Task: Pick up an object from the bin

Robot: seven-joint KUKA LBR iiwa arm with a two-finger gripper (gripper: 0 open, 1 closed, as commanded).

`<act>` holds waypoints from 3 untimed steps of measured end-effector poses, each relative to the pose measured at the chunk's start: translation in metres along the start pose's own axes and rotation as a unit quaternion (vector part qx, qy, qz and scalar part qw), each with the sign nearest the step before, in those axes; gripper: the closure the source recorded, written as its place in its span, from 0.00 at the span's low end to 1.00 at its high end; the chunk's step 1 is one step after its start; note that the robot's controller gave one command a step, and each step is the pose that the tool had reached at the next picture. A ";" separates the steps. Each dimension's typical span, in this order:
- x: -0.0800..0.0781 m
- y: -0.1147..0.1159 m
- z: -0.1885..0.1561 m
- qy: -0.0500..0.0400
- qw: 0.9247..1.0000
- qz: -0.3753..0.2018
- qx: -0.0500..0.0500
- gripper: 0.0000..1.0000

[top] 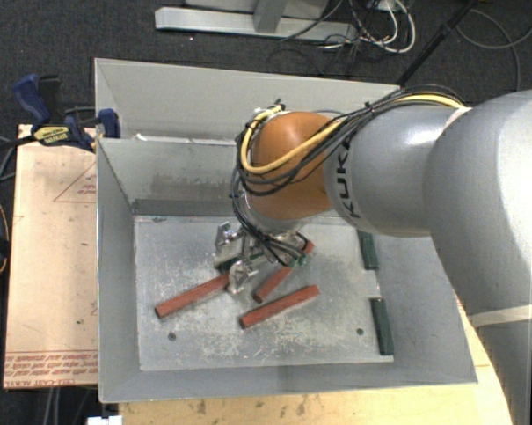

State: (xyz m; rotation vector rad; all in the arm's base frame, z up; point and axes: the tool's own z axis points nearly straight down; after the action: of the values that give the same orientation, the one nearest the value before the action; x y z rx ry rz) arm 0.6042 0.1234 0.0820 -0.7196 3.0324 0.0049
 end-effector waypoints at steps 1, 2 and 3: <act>-0.021 -0.022 -0.064 0.011 1.000 -0.001 -0.002 1.00; -0.021 -0.022 -0.064 0.011 1.000 -0.001 -0.002 1.00; -0.024 -0.025 -0.114 0.013 1.000 -0.003 -0.002 1.00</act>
Offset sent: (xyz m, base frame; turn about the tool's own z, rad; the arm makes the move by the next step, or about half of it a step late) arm 0.0000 0.0000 0.0000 0.0000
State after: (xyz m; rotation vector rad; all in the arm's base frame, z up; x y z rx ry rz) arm 0.6340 0.1103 0.1967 -0.7337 3.0568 0.0020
